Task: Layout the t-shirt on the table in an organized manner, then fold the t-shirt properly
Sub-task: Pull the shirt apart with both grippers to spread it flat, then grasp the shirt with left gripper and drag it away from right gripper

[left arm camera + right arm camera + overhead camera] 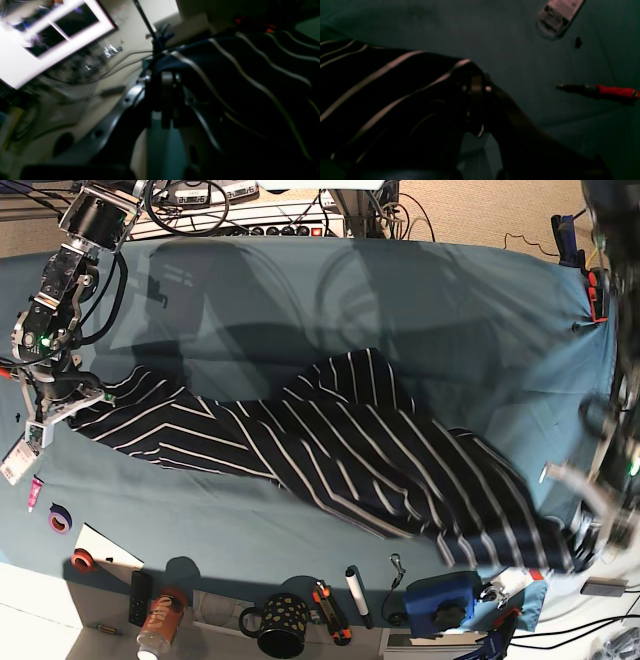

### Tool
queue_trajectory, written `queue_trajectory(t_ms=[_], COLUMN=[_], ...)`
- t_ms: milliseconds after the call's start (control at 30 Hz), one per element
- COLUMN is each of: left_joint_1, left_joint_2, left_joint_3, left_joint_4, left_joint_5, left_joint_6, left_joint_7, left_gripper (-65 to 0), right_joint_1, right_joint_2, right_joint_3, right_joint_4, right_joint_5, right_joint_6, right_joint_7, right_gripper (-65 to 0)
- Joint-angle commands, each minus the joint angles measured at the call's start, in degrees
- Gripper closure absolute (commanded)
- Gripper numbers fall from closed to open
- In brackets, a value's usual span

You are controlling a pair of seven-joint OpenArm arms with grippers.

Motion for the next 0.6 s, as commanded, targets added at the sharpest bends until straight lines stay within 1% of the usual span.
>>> queue_trajectory(t_ms=[0, 100, 200, 333, 400, 433, 467, 500, 567], left_joint_1=[-3.45, -10.93, -17.55, -22.49, -23.32, -23.32, -23.3, -23.28, -23.43], left_joint_2=[-0.87, 0.28, 3.1, 7.52, 9.11, 9.53, 9.99, 10.19, 10.36], left_joint_3=[2.05, 9.22, 12.66, 12.87, 12.87, 12.87, 12.87, 12.87, 12.87], left_joint_4=[-2.32, -11.17, -16.57, -18.01, -18.01, -18.01, -18.01, -18.01, -17.88], left_joint_5=[0.13, 0.17, 0.15, 0.13, -0.04, -0.11, -0.09, -0.33, -0.33], left_joint_6=[0.63, 0.94, 1.51, 1.09, 0.66, 0.79, 1.36, 2.51, 5.14], left_joint_7=[-1.27, -1.7, -1.07, 5.6, 7.04, 7.04, 7.1, 7.8, 10.1], left_gripper=[0.0, 0.0, 0.0, 0.0, -17.5, -25.0, -29.6, -30.9, -30.9], right_joint_1=[0.9, 0.92, 0.92, 0.92, 0.92, 0.92, 0.92, 0.92, 0.92], right_joint_2=[1.11, 1.14, 1.11, 1.16, 1.16, 1.16, 1.16, 1.16, 1.2], right_joint_3=[0.28, 0.28, 0.28, 0.28, 0.28, 0.28, 0.28, 0.28, 0.28], right_joint_4=[0.81, 0.81, 0.81, 0.81, 0.81, 0.81, 0.81, 0.81, 0.81], right_joint_5=[-0.15, -0.17, -1.03, -2.84, -3.19, -3.17, -3.17, -3.17, -3.45], right_joint_6=[-0.28, -0.26, -0.26, -0.26, -0.26, -0.26, -0.26, -0.24, -0.26], right_joint_7=[1.31, 2.05, 3.15, 3.19, 3.43, 3.54, 3.54, 3.76, 4.11], right_gripper=[0.0, 0.0, 0.0, 0.0, 0.0, 0.0, 0.0, 0.0, 0.0])
